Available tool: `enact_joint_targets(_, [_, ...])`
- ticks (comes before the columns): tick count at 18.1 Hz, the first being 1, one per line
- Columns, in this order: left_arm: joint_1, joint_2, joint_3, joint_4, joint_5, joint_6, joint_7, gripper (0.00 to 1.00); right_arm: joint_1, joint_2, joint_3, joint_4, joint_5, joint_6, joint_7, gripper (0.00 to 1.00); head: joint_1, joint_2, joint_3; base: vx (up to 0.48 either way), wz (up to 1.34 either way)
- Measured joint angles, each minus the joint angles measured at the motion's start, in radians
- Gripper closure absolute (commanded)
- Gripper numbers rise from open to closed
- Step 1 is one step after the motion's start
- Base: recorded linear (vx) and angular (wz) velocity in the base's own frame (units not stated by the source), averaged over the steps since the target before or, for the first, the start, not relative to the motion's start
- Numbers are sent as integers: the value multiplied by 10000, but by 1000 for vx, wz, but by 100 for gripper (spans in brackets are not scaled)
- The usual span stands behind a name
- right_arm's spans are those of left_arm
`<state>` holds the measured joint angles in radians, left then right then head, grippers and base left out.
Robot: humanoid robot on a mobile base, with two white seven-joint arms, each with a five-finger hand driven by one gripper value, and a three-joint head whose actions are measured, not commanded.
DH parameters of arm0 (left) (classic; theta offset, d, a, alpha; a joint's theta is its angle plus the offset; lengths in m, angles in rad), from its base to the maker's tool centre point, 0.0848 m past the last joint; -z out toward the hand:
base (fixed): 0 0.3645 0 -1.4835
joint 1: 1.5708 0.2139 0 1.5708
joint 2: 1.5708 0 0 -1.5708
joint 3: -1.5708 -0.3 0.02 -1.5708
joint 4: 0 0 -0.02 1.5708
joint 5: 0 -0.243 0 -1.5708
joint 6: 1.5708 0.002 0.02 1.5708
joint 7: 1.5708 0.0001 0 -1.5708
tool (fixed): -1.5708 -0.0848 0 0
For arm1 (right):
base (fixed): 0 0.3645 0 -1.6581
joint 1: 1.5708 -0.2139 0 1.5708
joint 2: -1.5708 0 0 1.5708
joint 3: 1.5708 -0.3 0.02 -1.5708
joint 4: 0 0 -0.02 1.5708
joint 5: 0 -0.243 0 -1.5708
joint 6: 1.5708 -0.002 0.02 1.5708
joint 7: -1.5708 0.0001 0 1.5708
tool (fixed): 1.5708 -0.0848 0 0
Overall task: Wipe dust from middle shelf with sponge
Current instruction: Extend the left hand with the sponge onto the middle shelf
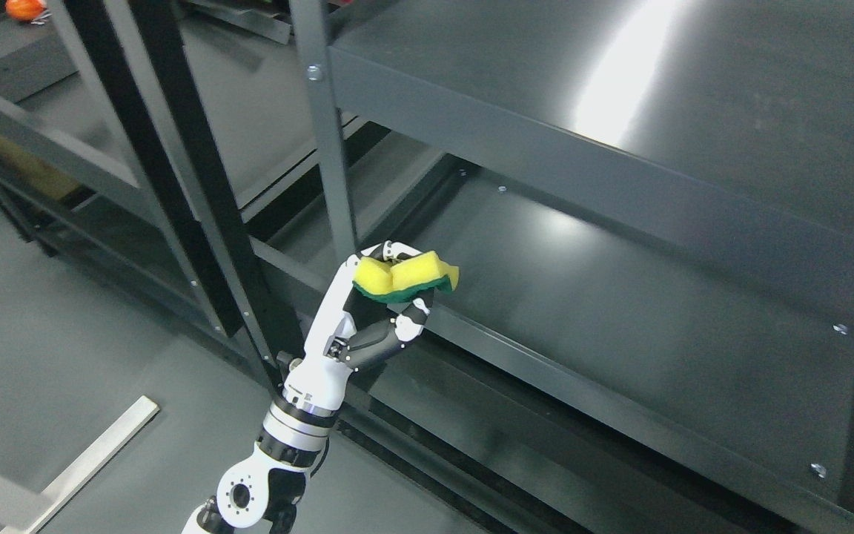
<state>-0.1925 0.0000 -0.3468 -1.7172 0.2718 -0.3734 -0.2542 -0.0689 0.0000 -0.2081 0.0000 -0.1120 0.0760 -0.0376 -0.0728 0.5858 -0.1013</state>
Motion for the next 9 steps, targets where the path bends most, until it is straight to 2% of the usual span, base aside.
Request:
enact_joint_targets(5, [-648,-1,-780,-4,-740,-726,-898,95,3,0,-1,0,0,0,0,0,0,0,0,10,-492])
enact_joint_targets(9, [-1194,0,-1360,-5,-1716,-1261,-1997,95,-3,0,-1,0,0,0,0,0,0,0,0,9,-228])
